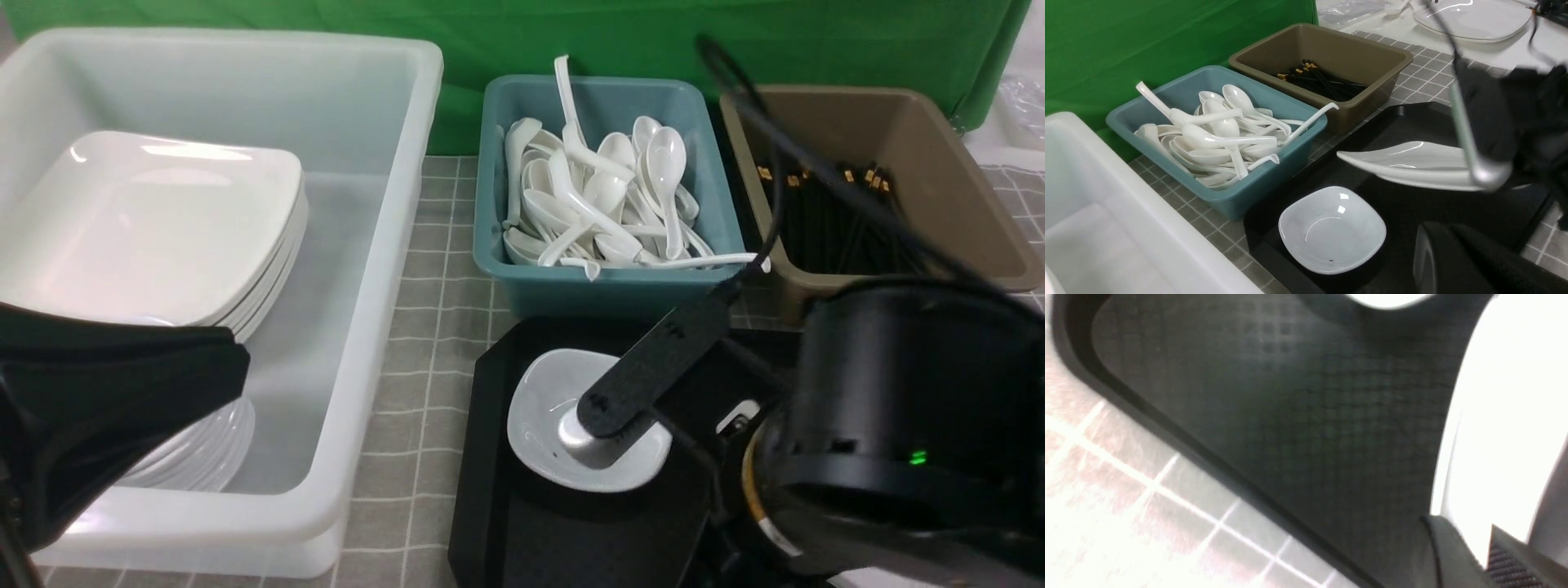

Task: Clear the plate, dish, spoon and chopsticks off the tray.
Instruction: Use the right arm to grab a plate from the dinner plate, then use the right arm to put the plate into the large storage box on the left

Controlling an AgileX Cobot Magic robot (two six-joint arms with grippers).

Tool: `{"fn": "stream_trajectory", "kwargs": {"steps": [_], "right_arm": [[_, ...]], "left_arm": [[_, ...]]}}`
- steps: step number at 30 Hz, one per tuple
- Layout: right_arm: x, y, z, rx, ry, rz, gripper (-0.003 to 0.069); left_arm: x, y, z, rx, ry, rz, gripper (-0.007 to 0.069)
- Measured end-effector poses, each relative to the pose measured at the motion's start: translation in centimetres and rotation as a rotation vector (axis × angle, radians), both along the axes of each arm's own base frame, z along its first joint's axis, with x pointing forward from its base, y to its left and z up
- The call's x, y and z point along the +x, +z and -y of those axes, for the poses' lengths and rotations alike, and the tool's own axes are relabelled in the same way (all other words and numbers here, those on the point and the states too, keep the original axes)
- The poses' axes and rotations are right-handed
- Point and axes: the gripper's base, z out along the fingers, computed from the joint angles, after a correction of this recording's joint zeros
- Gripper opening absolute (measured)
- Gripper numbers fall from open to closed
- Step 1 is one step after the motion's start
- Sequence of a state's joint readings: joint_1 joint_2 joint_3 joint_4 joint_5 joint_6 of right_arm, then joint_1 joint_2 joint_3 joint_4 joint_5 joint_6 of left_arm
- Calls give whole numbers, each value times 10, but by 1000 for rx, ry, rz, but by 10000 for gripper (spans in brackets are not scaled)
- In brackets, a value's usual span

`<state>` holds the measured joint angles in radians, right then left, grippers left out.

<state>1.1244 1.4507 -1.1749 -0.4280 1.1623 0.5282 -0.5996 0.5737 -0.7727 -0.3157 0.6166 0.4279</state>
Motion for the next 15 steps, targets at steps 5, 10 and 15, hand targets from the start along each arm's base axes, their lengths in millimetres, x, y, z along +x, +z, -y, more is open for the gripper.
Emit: {"fn": "stream_trajectory", "kwargs": {"steps": [5, 10, 15], "right_arm": [[-7, 30, 6, 109, 18, 28, 63], [-17, 59, -2, 215, 71, 37, 63], [-18, 111, -25, 300, 253, 146, 64]], "left_arm": [[0, 0, 0, 11, 3, 6, 13], [-3, 1, -8, 30, 43, 36, 13], [-11, 13, -29, 67, 177, 66, 13]]}}
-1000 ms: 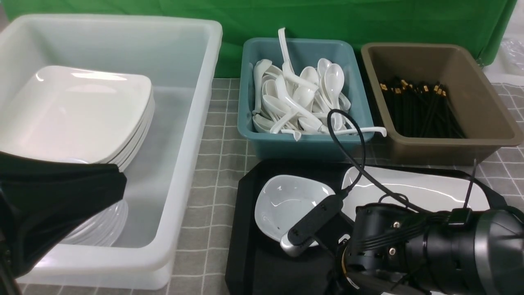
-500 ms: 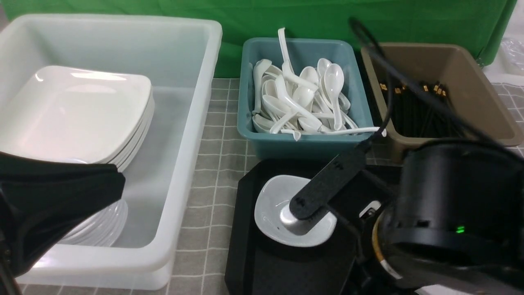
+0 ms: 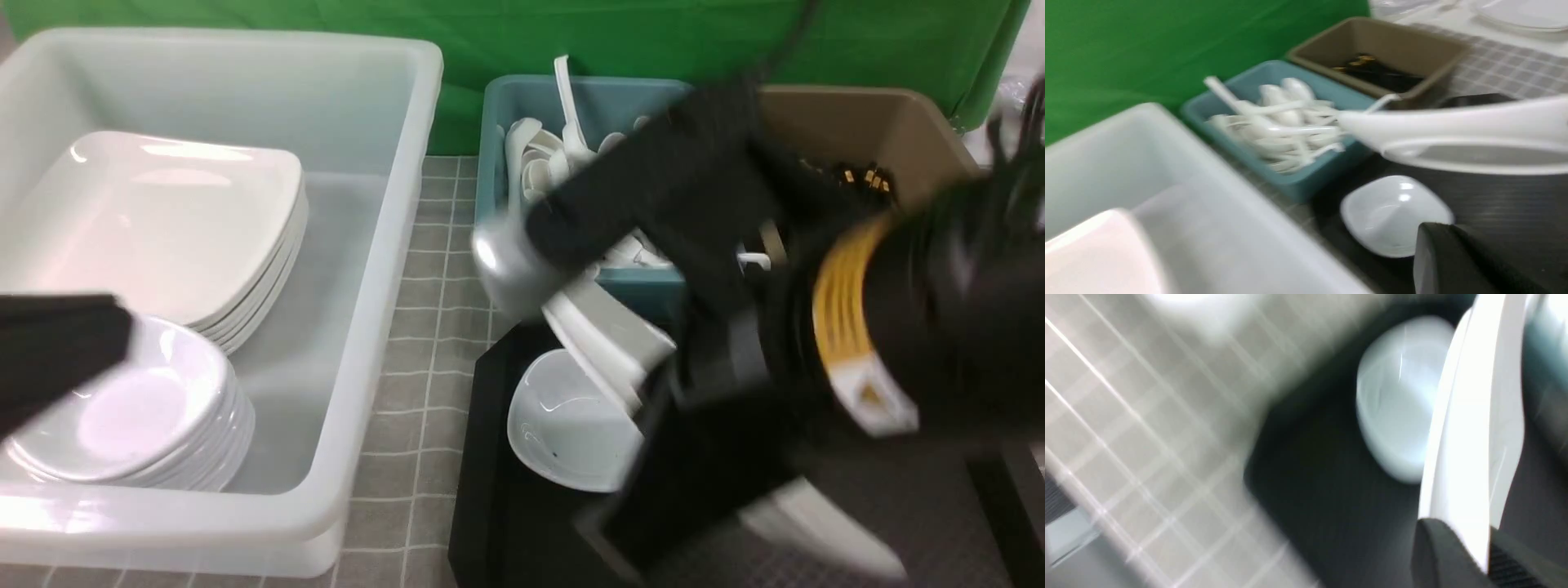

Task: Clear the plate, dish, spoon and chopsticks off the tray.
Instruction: Use the right arm to put the plate into the large storage box on the left

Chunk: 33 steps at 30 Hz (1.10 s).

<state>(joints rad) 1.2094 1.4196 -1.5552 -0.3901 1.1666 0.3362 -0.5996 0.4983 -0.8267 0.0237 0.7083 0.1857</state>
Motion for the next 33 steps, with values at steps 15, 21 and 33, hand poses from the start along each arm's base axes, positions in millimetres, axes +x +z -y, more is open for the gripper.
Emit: {"fn": "stream_trajectory", "kwargs": {"steps": [15, 21, 33], "right_arm": [[81, 31, -141, 17, 622, 621, 64], [130, -40, -193, -73, 740, 679, 64], [191, -151, -227, -189, 868, 783, 64]], "left_arm": [[-53, -6, -77, 4, 410, -59, 13], [-77, -14, -95, -62, 441, -55, 13], [-86, -18, -92, -112, 375, -96, 13]]}}
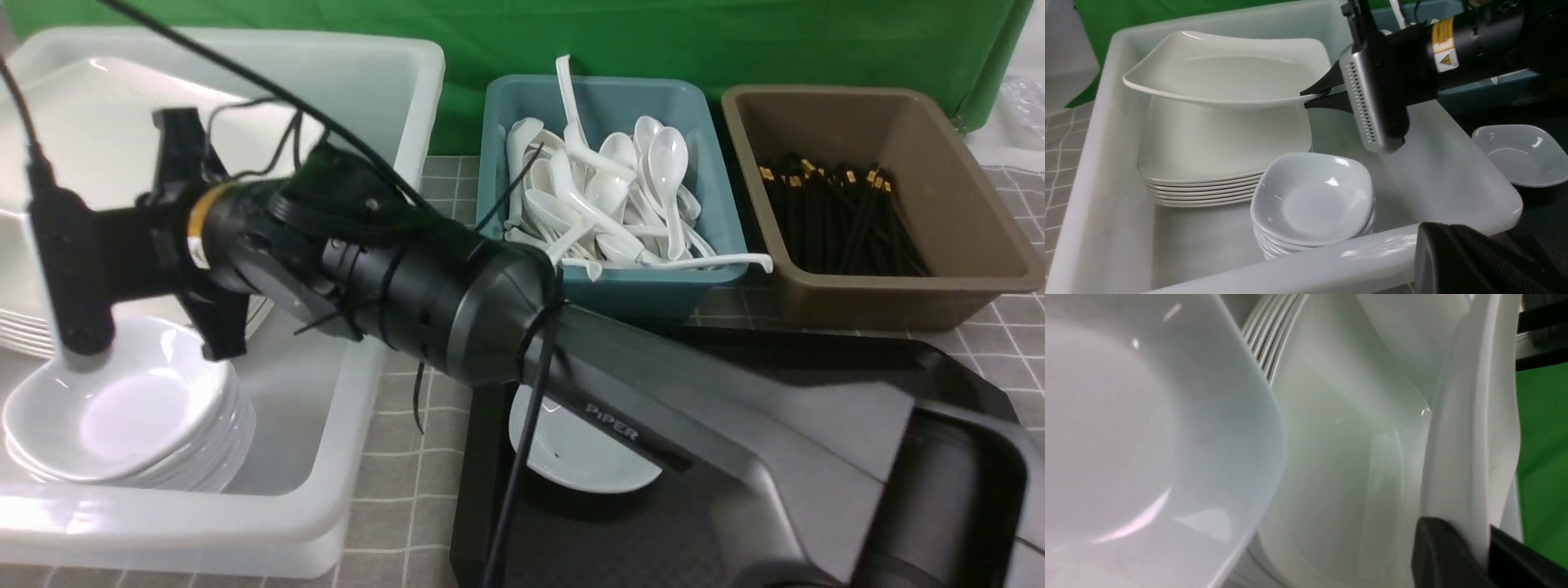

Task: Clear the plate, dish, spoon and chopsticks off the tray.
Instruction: Use the right arm to put the plate into the large storage box on the left

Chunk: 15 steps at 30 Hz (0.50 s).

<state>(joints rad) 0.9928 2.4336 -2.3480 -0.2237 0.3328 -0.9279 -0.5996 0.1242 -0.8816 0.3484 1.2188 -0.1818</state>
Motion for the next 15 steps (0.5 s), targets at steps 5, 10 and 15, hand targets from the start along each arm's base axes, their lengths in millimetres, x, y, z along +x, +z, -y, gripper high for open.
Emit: {"fn": "stream_trajectory", "kwargs": {"steps": [5, 10, 15], "right_arm": [[14, -18, 2, -2, -13, 1, 64], [15, -30, -3, 13, -3, 9, 64], [17, -41, -6, 17, 6, 16, 93]], "left_arm": [[-1, 0, 2, -13, -19, -9, 13], [-1, 0, 3, -22, -31, -2, 13], [-1, 0, 5, -37, -49, -8, 13]]}}
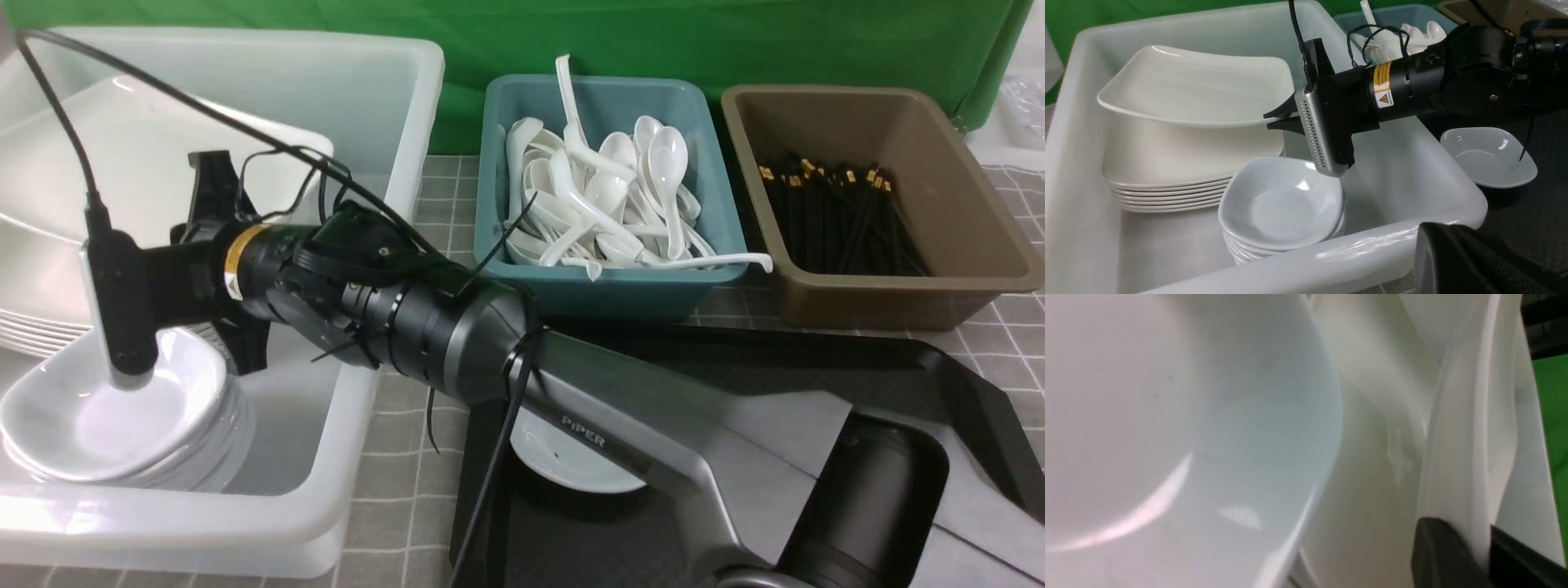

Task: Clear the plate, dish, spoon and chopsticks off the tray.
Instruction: Use the right arm to put the plate into the large storage box on the left, then use the left arm to grab a small plate from the dinner plate

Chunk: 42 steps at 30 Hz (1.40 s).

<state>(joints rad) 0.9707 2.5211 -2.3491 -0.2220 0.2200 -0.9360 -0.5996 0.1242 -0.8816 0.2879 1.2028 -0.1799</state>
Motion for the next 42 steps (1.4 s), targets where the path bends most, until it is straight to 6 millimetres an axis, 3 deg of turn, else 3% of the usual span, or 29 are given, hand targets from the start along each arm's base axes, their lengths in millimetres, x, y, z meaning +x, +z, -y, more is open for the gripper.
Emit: {"fn": "stream_trajectory", "kwargs": {"steps": [2, 10, 15, 18, 20, 21, 22, 26, 27, 29, 32, 33, 36, 39, 40, 41, 42], "right_arm": [[0, -1, 0, 0, 2, 6, 128], [0, 3, -2, 38, -10, -9, 385], [-10, 11, -2, 30, -32, -70, 482], [-24, 34, 2, 3, -47, -110, 542], [-33, 59, 8, 8, -61, -130, 551], [-44, 85, 17, -1, -89, -169, 552], [-47, 91, 21, -8, -95, -176, 552], [-81, 149, 59, -83, -197, -313, 499], [-84, 151, 61, -87, -202, -322, 489], [-102, 182, 93, -127, -295, -423, 395], [-111, 206, 116, -64, -380, -496, 304], [-112, 222, 129, 18, -428, -524, 229], [-117, 252, 160, 197, -548, -598, 116], [-137, 275, 202, 295, -613, -649, 67], [-139, 276, 206, 304, -620, -657, 66], [-159, 285, 237, 341, -645, -686, 60], [-168, 286, 252, 363, -662, -706, 59]], "left_arm": [[0, 0, 1, -7, -6, -3, 13], [-1, 0, 3, -21, -27, -8, 13], [-1, 0, 3, -25, -33, -7, 13], [-2, 1, 5, -40, -50, -6, 13], [-2, 2, 6, -52, -61, 2, 13], [-2, 3, 7, -61, -68, 17, 13], [-2, 3, 7, -64, -70, 18, 13], [-1, 7, 10, -70, -88, 47, 13], [0, 7, 10, -70, -90, 48, 13], [7, 9, 15, -49, -98, 35, 13], [19, 13, 25, -8, -114, 20, 13], [30, 15, 33, 19, -132, 8, 13], [57, 19, 56, 69, -187, -27, 13], [86, 14, 83, 119, -264, -120, 13], [88, 13, 85, 122, -271, -127, 13], [105, 5, 103, 162, -331, -203, 13], [112, 1, 111, 179, -359, -236, 13]]}}
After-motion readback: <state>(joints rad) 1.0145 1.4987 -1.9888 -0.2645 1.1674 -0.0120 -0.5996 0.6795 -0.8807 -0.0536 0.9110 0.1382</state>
